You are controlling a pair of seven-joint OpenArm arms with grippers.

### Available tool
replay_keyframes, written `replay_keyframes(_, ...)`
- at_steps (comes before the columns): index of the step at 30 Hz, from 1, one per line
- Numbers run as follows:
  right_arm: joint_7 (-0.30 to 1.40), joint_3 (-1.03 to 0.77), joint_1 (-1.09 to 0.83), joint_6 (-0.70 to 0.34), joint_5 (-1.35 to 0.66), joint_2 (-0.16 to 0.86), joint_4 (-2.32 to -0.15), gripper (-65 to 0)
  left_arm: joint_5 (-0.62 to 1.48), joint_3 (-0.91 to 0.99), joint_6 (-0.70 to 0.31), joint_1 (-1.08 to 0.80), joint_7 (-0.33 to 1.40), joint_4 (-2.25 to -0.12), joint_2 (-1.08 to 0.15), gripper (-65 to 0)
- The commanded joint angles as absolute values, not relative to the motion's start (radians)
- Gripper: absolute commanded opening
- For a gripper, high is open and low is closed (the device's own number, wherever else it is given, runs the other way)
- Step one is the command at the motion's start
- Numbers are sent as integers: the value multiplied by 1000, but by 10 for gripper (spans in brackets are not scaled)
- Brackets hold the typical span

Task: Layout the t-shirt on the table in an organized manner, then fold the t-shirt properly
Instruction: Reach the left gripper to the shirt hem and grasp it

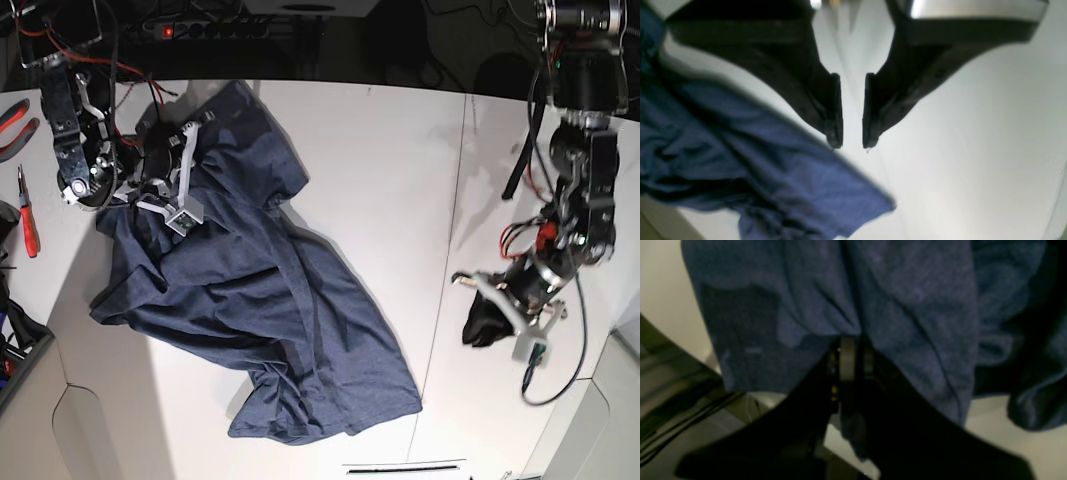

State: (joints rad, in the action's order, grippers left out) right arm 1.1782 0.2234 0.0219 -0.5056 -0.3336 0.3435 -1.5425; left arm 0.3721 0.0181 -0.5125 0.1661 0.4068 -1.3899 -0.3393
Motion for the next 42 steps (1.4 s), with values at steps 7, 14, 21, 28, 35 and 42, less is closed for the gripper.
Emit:
replay_keyframes(7, 1213, 224, -26, -525, -322, 351, -1548, -650, 266, -250, -347, 454, 364, -1184, -267, -363)
replay_keyframes(14, 1214, 224, -25, -525, -323, 347, -1549, -650, 264, -343, -316, 662, 367, -865, -60, -364)
replay_keyframes(21, 1235, 224, -26, -528, -323, 346, -1549, -650, 160, -343, -230, 795, 293, -532, 57, -365)
replay_keyframes(28, 1235, 224, -25, -529, -322, 346, -1549, -650, 141, -343, -195, 784, 234, -405, 89, -367)
replay_keyframes(35, 1235, 224, -25, -529, -323, 346, -1549, -650, 140, -343, -192, 780, 198, -405, 117, -389)
replay_keyframes(42, 1235, 224, -25, -528, -323, 346, -1549, -650, 93, -343, -143, 772, 175, -404, 118, -444)
